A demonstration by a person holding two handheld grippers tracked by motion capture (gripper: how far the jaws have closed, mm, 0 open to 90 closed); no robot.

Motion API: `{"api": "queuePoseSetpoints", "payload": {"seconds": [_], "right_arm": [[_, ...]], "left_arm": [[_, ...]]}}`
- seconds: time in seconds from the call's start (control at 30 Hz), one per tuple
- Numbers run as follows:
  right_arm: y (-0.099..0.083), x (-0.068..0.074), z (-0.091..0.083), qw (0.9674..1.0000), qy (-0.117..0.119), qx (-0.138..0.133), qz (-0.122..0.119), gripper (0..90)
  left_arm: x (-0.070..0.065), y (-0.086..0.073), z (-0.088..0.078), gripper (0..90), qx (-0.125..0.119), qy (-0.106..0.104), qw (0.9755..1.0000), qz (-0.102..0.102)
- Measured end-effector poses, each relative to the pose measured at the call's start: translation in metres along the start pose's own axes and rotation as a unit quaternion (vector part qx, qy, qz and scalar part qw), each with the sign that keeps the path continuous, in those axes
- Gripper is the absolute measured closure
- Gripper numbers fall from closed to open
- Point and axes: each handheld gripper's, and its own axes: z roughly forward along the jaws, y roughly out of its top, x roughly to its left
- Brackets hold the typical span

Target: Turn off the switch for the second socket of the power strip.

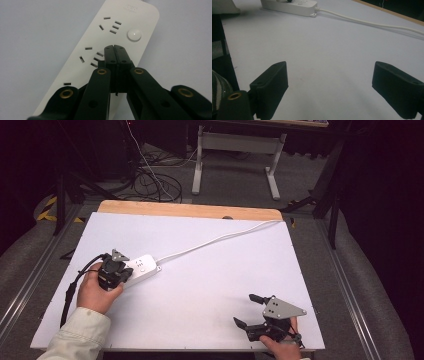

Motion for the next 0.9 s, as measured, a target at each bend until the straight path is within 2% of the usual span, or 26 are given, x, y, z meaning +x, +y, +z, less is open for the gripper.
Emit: {"api": "queuePoseSetpoints", "payload": {"seconds": [0.13,0.33,0.5,0.63,0.77,0.8,0.9], "right_arm": [[0.0002,0.0003,-0.0005,1.0000,0.000,-0.001,0.000,13.9],[0.0001,0.0004,-0.0003,1.0000,0.000,-0.001,0.000,13.9],[0.0000,0.0004,0.0000,1.0000,0.001,0.000,0.001,13.9],[0.0003,0.0009,-0.0003,1.0000,-0.001,0.001,-0.001,13.9],[0.0001,0.0009,-0.0003,1.0000,-0.001,0.002,0.000,13.9],[-0.0001,0.0007,-0.0004,1.0000,-0.001,0.000,0.001,13.9],[-0.0004,-0.0001,0.0000,1.0000,-0.002,0.001,0.002,13.9]], "left_arm": [[-0.0015,-0.0010,-0.0011,90.0,0.000,0.003,1.0000,0.001],[0.0005,-0.0031,-0.0008,90.0,-0.007,-0.007,0.9999,-0.007],[-0.0003,-0.0036,-0.0008,90.0,-0.007,-0.002,1.0000,-0.005],[0.0006,-0.0040,-0.0004,90.0,-0.004,-0.007,0.9999,-0.010],[0.0023,-0.0045,-0.0006,90.0,-0.011,-0.010,0.9999,-0.008],[0.0033,-0.0026,-0.0025,90.0,-0.016,-0.011,0.9997,-0.015],[0.0015,-0.0007,-0.0039,90.0,-0.016,-0.003,0.9998,-0.005]]}}
